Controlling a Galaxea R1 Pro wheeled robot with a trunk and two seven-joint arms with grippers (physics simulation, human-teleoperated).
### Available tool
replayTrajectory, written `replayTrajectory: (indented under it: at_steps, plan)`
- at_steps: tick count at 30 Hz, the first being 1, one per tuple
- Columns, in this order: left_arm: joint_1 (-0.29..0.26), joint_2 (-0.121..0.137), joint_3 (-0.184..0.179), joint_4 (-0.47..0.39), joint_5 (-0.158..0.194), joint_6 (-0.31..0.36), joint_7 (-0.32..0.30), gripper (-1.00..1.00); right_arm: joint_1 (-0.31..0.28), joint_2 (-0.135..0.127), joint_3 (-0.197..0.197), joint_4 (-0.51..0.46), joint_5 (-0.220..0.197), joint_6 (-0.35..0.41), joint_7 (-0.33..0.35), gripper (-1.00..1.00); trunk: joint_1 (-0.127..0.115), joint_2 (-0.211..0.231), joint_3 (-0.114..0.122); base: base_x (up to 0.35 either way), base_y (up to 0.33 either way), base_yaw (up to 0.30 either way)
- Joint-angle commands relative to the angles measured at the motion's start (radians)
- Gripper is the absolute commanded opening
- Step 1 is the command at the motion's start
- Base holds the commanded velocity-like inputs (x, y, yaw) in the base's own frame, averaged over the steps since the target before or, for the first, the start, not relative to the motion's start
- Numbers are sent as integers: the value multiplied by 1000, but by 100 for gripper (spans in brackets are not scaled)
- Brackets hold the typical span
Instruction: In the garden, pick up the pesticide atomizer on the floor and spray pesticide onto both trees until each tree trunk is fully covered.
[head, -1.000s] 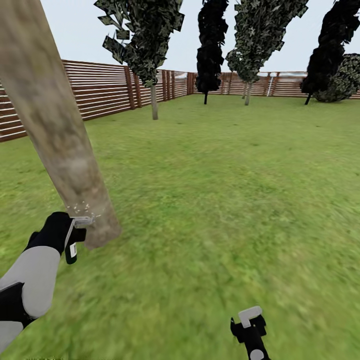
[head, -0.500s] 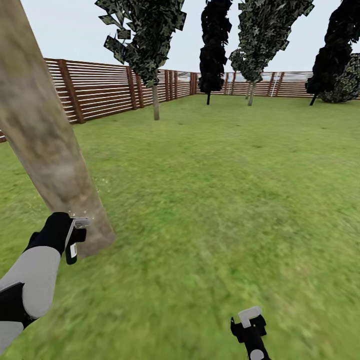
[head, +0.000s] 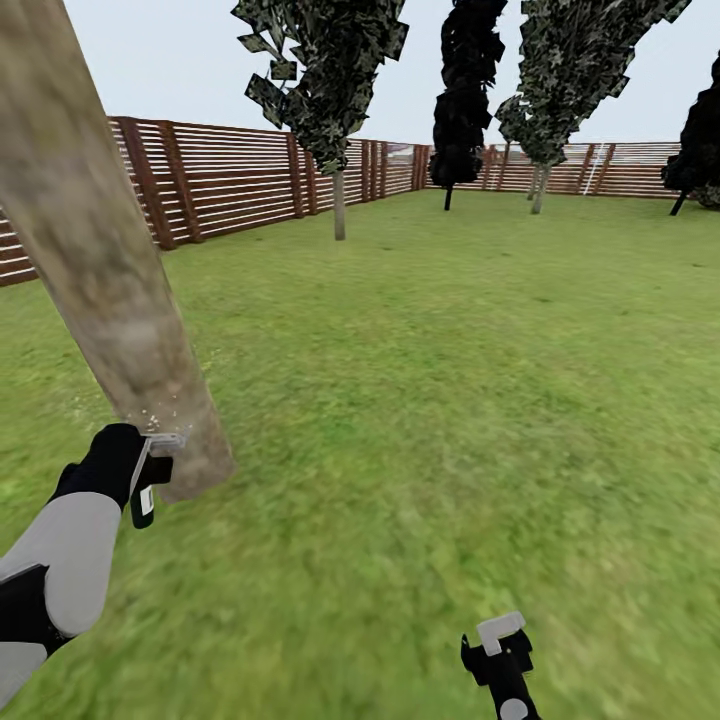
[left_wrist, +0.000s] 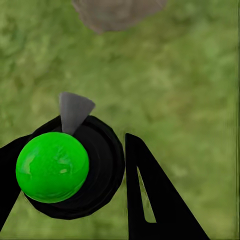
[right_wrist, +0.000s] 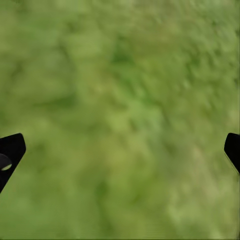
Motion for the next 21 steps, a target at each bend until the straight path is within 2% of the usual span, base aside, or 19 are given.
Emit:
replayTrajectory:
  at_steps: [1,15,21]
  plan:
    - [-1,-1,4,-1,-11,3,-9,-100,-1,0,8,1,0,0,-7,100,0,0,-1,224,-198,31]
    - [0,-1,5,-1,-13,3,-7,-100,-1,0,8,1,0,0,-7,100,0,0,-1,241,-185,3]
    - [0,3,4,-1,-16,3,-7,-100,-1,0,8,1,0,0,-7,100,0,0,-1,237,-190,215]
